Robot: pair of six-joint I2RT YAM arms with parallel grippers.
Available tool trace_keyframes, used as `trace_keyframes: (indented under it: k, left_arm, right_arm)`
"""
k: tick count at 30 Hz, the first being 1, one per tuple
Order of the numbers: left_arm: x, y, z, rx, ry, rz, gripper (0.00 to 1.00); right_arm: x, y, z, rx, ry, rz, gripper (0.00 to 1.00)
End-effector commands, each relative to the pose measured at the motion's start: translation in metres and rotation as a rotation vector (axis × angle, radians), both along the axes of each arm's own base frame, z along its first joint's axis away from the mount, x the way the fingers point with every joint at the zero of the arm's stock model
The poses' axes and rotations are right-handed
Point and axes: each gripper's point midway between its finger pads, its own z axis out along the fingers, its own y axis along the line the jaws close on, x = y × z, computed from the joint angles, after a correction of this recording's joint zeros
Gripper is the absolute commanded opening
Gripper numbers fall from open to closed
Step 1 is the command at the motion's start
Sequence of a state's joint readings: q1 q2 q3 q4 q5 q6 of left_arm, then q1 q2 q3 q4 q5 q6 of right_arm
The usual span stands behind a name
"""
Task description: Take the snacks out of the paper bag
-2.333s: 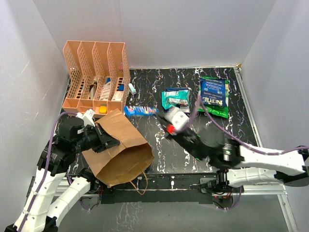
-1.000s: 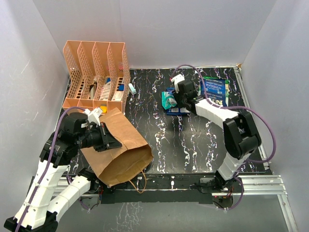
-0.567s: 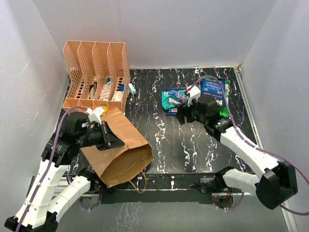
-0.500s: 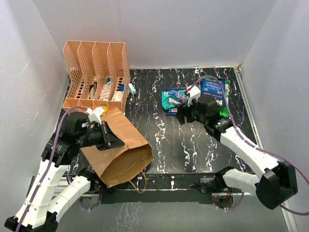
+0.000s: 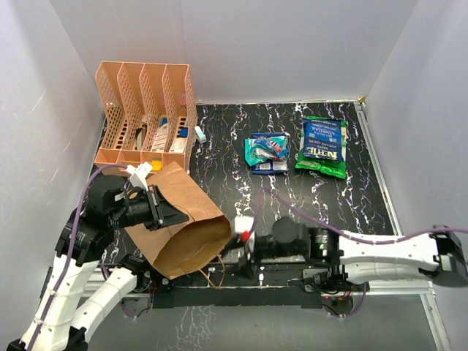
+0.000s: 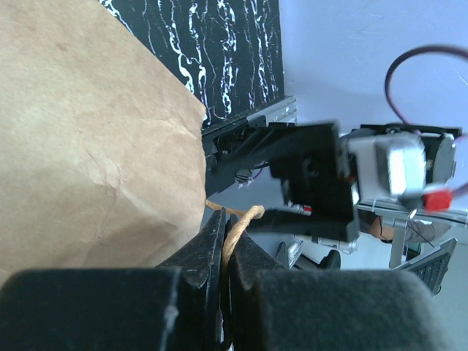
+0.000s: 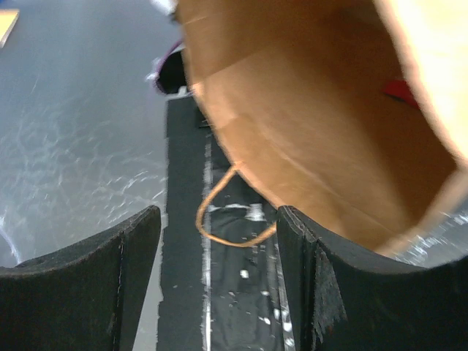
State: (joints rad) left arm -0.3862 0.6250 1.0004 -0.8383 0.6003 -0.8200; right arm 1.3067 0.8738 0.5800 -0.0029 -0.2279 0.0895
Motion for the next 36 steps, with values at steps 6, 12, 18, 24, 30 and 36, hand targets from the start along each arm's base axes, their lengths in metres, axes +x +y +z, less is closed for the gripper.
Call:
trace_keyframes:
  k: [6,12,18,24,30,36]
  left_arm:
    - [-0.018,0.005,0.022,-0.035,-0.042,-0.002,0.00]
    - [-0.024,0.006,0.023,-0.038,-0.041,-0.019,0.00]
    - [-0.030,0.004,0.027,-0.044,-0.044,-0.062,0.00]
    - [-0.034,0.002,0.032,-0.057,-0.041,-0.090,0.00]
    - [-0.035,0.001,0.043,-0.062,-0.047,-0.097,0.00]
    - [-0.043,0.003,0.044,-0.061,-0.045,-0.111,0.00]
  right_arm:
    - [-0.010,0.078,0.008,0.039,-0.483,-0.088,0.62]
    - [0.028,0.113,0.014,0.048,-0.750,-0.152,0.51]
    - [0.051,0.142,-0.016,-0.046,-0.892,-0.001,0.50]
    - [0.084,0.173,-0.057,-0.183,-0.987,-0.001,0.54]
    - [0.129,0.188,-0.088,-0.319,-1.006,-0.131,0.55]
    - [0.151,0.196,-0.106,-0.385,-1.060,-0.123,0.56]
